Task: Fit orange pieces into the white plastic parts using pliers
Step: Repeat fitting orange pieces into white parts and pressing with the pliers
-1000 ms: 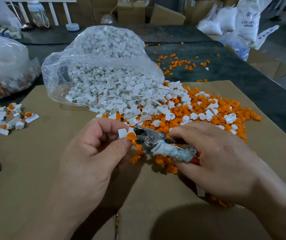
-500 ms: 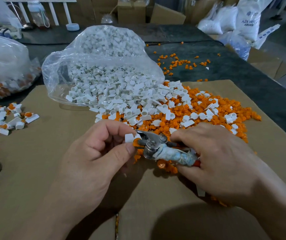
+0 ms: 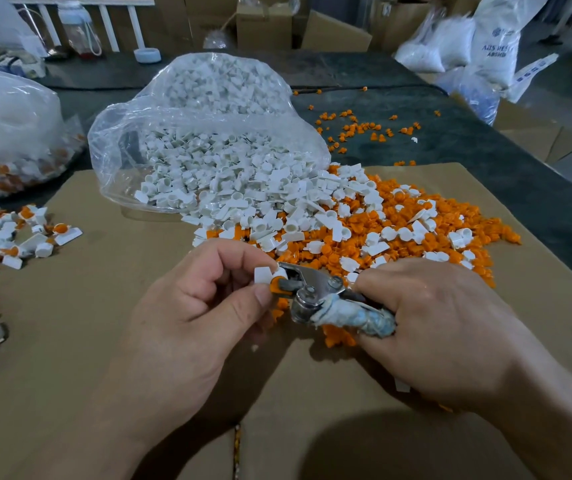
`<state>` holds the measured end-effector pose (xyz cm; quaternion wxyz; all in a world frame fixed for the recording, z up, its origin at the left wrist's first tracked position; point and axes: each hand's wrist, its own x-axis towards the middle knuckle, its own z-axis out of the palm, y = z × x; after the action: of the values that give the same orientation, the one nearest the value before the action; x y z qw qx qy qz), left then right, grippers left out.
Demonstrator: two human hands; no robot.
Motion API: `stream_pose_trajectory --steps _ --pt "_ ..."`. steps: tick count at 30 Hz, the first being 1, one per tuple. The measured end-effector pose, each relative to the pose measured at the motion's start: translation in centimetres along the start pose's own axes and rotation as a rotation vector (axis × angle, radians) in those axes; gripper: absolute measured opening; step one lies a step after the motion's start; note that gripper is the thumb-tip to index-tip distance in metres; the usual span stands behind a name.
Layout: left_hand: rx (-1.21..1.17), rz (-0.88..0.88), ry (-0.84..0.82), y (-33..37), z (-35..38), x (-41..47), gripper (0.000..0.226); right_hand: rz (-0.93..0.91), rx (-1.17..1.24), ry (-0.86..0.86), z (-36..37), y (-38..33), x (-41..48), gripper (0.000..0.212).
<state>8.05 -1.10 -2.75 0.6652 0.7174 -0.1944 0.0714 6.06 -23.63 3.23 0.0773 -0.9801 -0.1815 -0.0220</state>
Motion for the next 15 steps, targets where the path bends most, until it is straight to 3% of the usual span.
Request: stream_pose_trajectory --steps 10,15 --pt "-0.021 -0.057 0.014 -0.1 0.1 0.2 0.014 0.006 -0.012 0.044 0.8 0.0 0.2 0.042" --pt "0.017 -0.102 0.107 0.2 0.5 0.3 0.013 0.023 0.018 0.085 1.1 0.7 0.4 0.038"
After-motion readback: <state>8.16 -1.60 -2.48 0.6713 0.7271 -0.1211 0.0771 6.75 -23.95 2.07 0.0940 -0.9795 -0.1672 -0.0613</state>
